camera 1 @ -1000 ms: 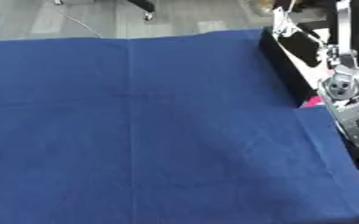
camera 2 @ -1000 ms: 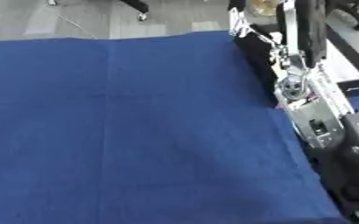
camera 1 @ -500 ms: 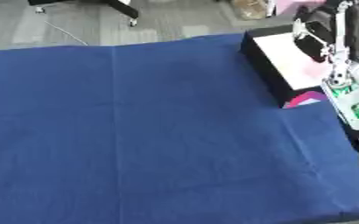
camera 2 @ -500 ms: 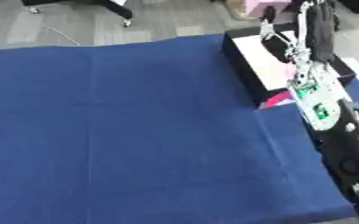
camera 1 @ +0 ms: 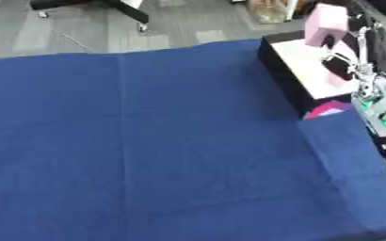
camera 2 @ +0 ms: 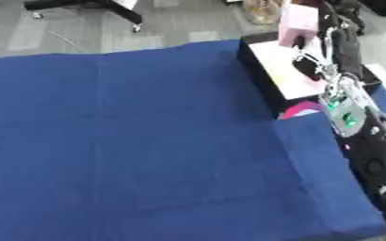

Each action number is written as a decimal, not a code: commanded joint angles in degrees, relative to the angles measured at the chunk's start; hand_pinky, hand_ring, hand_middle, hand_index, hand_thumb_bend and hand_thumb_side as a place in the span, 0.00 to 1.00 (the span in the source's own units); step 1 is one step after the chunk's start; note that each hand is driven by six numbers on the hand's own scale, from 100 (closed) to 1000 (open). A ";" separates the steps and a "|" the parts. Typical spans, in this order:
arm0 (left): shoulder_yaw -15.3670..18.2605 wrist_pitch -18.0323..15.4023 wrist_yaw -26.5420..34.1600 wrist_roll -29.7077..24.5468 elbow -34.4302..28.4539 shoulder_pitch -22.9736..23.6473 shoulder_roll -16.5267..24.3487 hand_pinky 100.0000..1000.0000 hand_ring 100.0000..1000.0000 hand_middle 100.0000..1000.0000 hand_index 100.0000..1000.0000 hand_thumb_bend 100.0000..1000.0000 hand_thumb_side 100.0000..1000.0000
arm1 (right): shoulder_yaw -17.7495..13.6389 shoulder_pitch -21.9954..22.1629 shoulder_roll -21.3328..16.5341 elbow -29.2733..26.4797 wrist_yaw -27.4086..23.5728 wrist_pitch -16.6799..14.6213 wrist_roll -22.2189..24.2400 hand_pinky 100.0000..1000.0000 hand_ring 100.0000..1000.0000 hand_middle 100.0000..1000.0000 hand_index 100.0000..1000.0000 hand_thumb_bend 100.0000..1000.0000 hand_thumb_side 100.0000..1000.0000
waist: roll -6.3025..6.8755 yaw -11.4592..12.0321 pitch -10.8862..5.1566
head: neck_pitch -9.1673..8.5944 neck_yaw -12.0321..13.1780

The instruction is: Pick up the objects with one hand, pass them to the other hand, and then place them into the box on the other side of the table.

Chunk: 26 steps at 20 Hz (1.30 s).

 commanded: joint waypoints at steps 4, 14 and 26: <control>1.10 0.16 -0.70 -0.99 -1.16 0.60 -0.14 0.76 0.65 0.58 0.78 0.27 0.92 | -0.21 -0.47 -4.20 6.97 2.06 -2.40 5.14 0.84 0.86 0.92 1.00 0.00 0.58 | -0.34 0.20 -1.43 | -0.36 0.10; 2.13 0.40 -2.92 0.27 -1.16 2.16 -1.68 0.76 0.64 0.57 0.78 0.25 0.91 | -9.17 2.03 -4.39 -3.35 -0.10 -8.30 5.43 0.84 0.84 0.86 1.00 0.00 0.35 | -0.40 -0.30 -1.57 | 0.54 4.65; 2.45 -0.70 -6.91 4.85 -1.16 2.21 -6.25 0.76 0.65 0.57 0.79 0.23 0.89 | -7.71 8.37 5.23 -20.49 -9.70 -18.82 -5.08 0.81 0.81 0.83 1.00 0.00 0.30 | -0.08 -0.88 -1.38 | 1.34 14.33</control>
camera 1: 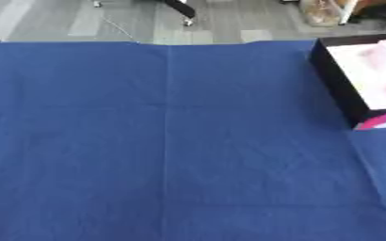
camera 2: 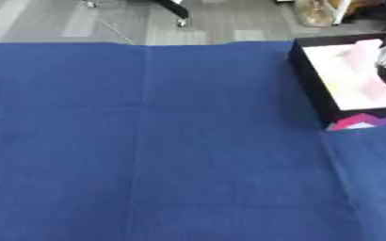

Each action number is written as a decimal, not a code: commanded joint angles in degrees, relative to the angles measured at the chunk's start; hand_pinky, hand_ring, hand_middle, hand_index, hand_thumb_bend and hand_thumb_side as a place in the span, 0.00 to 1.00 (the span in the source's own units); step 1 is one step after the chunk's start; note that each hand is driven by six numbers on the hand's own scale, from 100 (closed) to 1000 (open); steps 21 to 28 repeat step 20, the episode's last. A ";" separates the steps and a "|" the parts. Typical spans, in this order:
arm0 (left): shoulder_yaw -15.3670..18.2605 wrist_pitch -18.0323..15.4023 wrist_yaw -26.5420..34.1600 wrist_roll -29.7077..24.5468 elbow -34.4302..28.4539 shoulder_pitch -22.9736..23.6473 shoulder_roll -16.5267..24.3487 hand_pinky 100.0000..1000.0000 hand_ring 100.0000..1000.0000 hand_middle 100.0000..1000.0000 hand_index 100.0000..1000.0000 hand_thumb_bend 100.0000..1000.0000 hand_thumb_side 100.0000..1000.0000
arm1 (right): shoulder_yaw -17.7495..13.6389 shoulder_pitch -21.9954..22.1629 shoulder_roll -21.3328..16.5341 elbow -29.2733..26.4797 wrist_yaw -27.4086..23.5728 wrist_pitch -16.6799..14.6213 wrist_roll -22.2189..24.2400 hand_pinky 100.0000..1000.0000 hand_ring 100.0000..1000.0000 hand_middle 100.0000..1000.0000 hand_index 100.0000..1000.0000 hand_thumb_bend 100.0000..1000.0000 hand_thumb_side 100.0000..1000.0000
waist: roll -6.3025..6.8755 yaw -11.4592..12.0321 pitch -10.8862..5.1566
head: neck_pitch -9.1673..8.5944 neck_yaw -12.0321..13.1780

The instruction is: Pick up the objects with one hand, pass them to the other hand, and then place them into the box on the other side of the table.

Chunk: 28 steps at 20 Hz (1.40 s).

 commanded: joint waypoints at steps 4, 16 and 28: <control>0.48 -1.56 -1.68 0.80 -1.09 -0.12 -1.73 0.76 0.65 0.57 0.79 0.22 0.89 | 2.85 3.49 4.41 -9.62 -2.19 -5.38 -2.83 0.81 0.80 0.82 1.00 0.00 0.34 | 0.12 -0.10 -1.29 | 0.94 4.12; 0.80 -4.58 -5.84 0.87 -1.09 2.37 -5.03 0.76 0.64 0.57 0.79 0.18 0.91 | 1.49 12.87 11.99 -26.08 -10.68 -3.56 5.72 0.82 0.79 0.78 1.00 0.00 0.49 | 0.24 -0.45 -1.42 | 3.68 4.25; 0.86 -5.66 -6.78 2.23 -1.09 3.99 -5.47 0.75 0.64 0.57 0.80 0.16 0.96 | 1.07 15.86 12.92 -31.56 -11.47 -0.55 7.31 0.81 0.79 0.77 1.00 0.00 0.52 | 0.33 -0.54 -1.90 | 4.41 3.58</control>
